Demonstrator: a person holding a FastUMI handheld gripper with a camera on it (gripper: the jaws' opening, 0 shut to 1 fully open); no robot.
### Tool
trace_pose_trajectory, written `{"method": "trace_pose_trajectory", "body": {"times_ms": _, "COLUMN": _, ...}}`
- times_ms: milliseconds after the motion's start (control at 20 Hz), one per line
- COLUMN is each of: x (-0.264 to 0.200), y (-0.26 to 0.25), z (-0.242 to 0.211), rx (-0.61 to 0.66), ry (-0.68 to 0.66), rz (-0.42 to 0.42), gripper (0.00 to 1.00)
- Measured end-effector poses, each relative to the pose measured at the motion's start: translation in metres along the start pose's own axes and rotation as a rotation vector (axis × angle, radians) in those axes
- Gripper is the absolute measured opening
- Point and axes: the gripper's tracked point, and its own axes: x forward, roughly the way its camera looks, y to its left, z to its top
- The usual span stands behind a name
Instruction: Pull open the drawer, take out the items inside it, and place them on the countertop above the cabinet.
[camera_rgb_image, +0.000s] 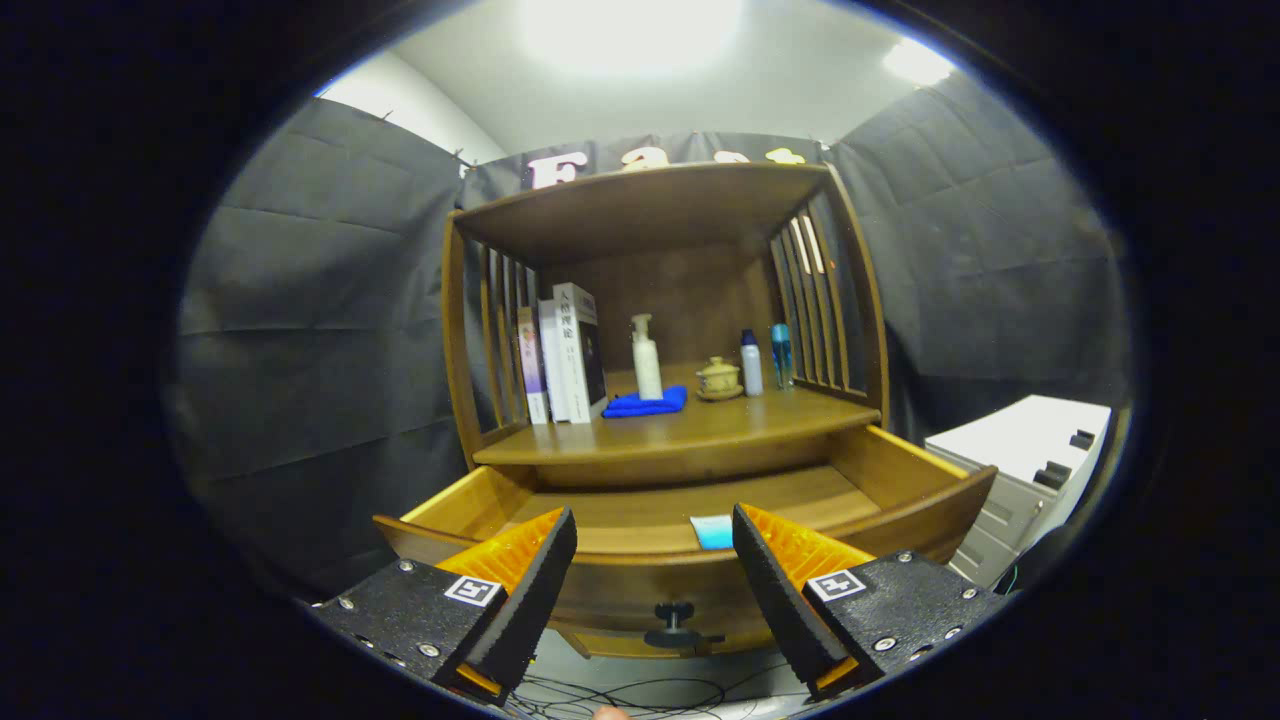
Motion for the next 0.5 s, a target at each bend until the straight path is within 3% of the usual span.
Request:
{"method": "trace_pose_trajectory", "body": {"times_ms": 250, "x": 0.033, "y": -0.014, "z": 0.041, "rx": -0.068, "ry": 0.032, "rz": -0.071, "gripper": 0.96}}
{"method": "trace_pose_trajectory", "body": {"times_ms": 500, "x": 0.083, "y": -0.021, "z": 0.046, "rx": -0.13, "ry": 0.154, "rz": -0.138, "gripper": 0.96}}
